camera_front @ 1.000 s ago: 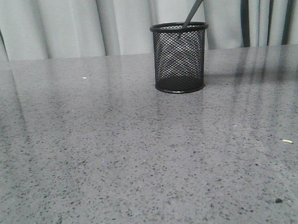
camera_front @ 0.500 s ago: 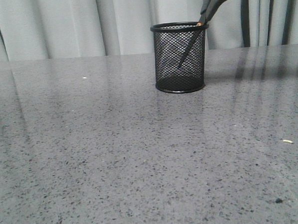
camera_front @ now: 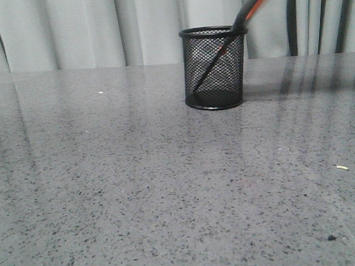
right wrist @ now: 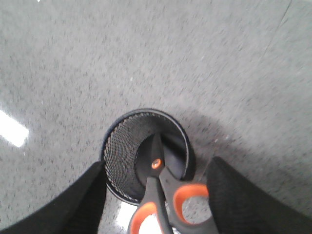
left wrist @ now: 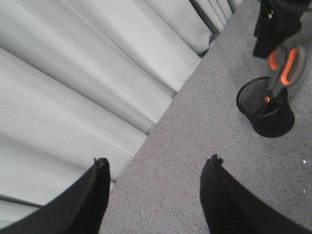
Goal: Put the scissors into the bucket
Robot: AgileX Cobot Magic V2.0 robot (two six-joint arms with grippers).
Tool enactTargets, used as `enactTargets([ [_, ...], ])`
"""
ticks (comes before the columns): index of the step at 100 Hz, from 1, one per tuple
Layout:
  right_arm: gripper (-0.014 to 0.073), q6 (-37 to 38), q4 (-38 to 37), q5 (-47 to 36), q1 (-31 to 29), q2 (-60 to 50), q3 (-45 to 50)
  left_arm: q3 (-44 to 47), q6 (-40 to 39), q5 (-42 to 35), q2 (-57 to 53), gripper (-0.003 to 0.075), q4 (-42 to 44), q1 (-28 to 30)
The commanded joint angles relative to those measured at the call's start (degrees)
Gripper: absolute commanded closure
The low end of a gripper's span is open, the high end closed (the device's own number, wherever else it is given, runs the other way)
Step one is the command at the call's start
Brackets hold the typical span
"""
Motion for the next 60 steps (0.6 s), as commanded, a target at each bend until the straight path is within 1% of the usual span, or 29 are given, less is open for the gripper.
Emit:
enactTargets([
  [1,0.0181,0.1,1.9,-2.4,-1.8,-5.2,-3.1,-1.4,-0.6,-1.1,-1.1,0.0333,-0.5,0.1],
  [7,0.0187,0.7,1.9,-2.7,-3.0,-7.3,-3.2,-1.4,-0.6,-1.1,-1.1,0.0333,-0.5,0.1],
  [14,0.0223,2.6,1.9,-1.6,-4.1,-9.6,-3.2,-1.4,-0.6,-1.1,-1.1,0.0334,-0.5,0.1],
  [20,0.0299,2.7,1.7,-0.2,-4.3,-11.7,-3.2,-1.4,-0.6,-1.1,-1.1,0.0346,-0.5,0.1],
  [25,0.0381,2.7,1.7,-0.1,-4.3,-13.3,-2.6,-1.4,-0.6,-1.0,-1.1,0.0386,-0.5,0.1],
  [32,0.0512,2.3,1.7,-2.1,-4.3,-15.9,-1.0,-1.4,-1.7,-1.0,-1.1,0.0497,-0.5,0.1],
  [38,0.0622,1.2,1.7,-5.8,-4.3,-18.3,1.7,-1.4,-2.1,-1.0,-1.1,0.0649,-0.5,0.1],
  [41,0.0662,0.9,1.7,-7.9,-4.3,-19.8,3.2,-1.4,-2.1,-0.9,-1.1,0.0726,-0.5,0.1],
  [42,0.0669,0.9,1.7,-9.1,-4.3,-20.1,4.1,-1.4,-2.1,-0.9,-1.1,0.0738,-0.5,0.1],
  [51,0.0667,0.9,1.7,-17.2,-4.3,-24.6,10.3,-1.3,-2.1,-1.0,-1.1,0.0740,-1.7,0.1],
  [60,0.0667,0.9,1.7,-25.9,-4.3,-29.6,19.0,-0.4,-4.6,-2.6,-1.2,0.0740,-2.2,0.1],
])
